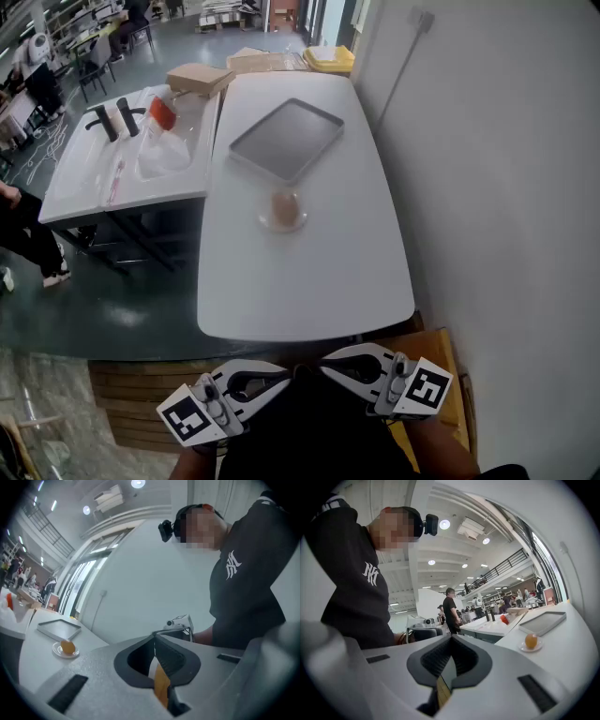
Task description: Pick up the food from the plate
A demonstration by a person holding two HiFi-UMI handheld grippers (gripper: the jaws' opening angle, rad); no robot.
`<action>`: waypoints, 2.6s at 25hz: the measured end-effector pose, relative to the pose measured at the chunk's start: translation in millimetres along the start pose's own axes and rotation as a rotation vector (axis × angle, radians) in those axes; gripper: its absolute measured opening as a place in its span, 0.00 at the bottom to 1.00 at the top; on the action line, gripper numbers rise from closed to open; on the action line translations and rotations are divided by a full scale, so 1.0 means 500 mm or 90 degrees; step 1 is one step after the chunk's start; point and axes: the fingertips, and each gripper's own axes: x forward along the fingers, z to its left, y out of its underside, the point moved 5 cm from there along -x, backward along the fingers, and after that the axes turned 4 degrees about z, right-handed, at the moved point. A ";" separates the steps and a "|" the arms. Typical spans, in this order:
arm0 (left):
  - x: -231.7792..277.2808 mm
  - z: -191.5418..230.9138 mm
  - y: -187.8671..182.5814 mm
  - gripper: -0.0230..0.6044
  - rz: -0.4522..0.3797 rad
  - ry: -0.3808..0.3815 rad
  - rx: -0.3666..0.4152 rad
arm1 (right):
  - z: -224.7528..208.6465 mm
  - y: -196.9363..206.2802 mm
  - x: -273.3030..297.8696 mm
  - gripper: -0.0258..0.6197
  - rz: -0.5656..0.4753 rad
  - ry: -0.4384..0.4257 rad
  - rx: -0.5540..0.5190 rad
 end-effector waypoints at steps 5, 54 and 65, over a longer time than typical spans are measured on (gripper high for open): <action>-0.022 -0.016 0.029 0.05 0.030 -0.020 -0.025 | 0.004 0.003 -0.006 0.04 -0.017 0.004 0.023; -0.147 0.057 0.045 0.05 -0.029 0.023 -0.039 | 0.069 0.003 -0.079 0.04 -0.014 0.249 -0.010; -0.143 0.122 0.043 0.05 -0.025 0.002 -0.057 | -0.007 -0.035 -0.020 0.04 0.007 0.227 -0.006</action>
